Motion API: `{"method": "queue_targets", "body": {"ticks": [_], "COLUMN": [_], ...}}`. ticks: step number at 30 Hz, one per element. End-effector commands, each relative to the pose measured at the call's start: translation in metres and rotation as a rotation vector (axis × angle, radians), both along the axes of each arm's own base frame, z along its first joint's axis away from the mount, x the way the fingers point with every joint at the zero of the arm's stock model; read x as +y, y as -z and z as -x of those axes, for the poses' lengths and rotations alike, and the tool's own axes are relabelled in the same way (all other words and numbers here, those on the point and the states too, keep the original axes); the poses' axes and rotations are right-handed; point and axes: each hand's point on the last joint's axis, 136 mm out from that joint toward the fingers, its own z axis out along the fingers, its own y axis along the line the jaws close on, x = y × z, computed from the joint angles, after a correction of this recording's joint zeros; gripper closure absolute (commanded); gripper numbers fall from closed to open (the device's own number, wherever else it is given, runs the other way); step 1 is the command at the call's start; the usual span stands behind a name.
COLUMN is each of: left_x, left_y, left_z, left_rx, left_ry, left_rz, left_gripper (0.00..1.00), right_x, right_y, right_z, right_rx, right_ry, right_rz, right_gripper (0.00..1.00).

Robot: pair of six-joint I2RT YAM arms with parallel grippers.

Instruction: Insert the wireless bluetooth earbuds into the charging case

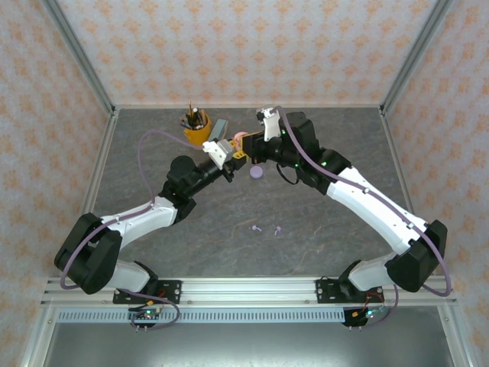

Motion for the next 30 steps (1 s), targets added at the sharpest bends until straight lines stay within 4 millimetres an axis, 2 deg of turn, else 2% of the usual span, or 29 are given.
{"method": "queue_targets", "body": {"ticks": [1,7,18,30], "left_x": [-0.001,-0.001,-0.002,-0.002], "left_y": [-0.044,-0.045,-0.044,-0.043], "left_z": [0.016,0.016,0.016,0.015], "left_rx": [-0.137,-0.138,-0.135,-0.134], "left_ry": [0.037,0.037,0.039,0.038], "left_rz": [0.074,0.075,0.074,0.074], "left_gripper": [1.00,1.00,1.00,1.00], "right_x": [-0.020,-0.019,-0.002,-0.018], "right_y": [0.018,0.016,0.020,0.020], "right_z": [-0.010,-0.008,0.006,0.006], "right_rx": [0.040,0.046,0.076,0.066], "right_ry": [0.091,0.076,-0.058,-0.003], "right_rz": [0.051,0.039,0.030,0.047], "right_gripper": [0.87,0.87,0.87,0.86]}}
